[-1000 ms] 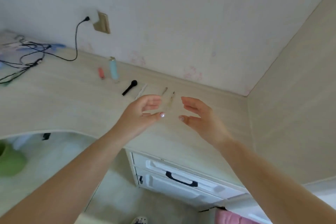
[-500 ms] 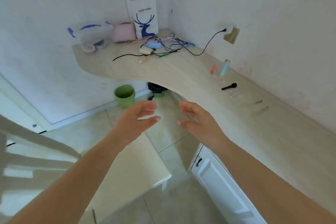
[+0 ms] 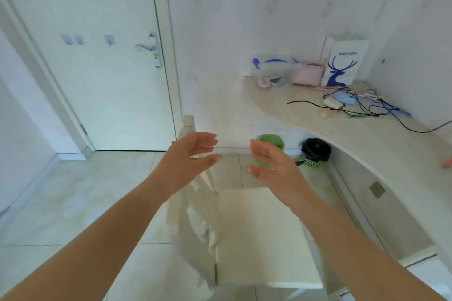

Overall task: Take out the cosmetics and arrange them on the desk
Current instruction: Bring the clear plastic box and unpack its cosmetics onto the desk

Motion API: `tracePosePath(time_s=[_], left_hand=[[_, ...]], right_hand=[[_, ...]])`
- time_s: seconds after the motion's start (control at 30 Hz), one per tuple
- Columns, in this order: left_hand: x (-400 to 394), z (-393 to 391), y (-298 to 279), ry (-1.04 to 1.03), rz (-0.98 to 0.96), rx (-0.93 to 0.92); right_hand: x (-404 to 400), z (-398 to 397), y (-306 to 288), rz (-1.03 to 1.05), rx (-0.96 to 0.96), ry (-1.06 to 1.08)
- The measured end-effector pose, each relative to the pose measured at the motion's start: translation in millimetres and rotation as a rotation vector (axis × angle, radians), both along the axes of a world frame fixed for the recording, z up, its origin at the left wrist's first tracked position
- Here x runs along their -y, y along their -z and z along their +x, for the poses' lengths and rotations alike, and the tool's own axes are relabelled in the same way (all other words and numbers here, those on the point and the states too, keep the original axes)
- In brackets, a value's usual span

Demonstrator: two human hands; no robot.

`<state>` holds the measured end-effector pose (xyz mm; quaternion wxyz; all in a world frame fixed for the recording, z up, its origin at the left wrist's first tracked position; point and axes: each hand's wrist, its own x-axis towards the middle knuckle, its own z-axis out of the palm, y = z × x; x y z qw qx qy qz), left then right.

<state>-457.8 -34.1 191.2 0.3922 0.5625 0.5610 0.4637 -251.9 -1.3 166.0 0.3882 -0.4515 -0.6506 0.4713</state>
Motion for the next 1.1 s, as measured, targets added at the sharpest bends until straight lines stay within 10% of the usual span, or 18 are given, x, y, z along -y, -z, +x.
tracePosePath(time_s=[0.63,1.1], left_hand=[[0.8,-376.6,18.3,-0.298,-0.011,0.078],[-229.5,-478.3,32.4,-0.247,-0.068,0.051]], right_hand=[[-58.6,-392.0,-10.9,-0.01,0.036,-0.288],[-284.0,-491.4,12.2,-0.015,0.034,-0.231]])
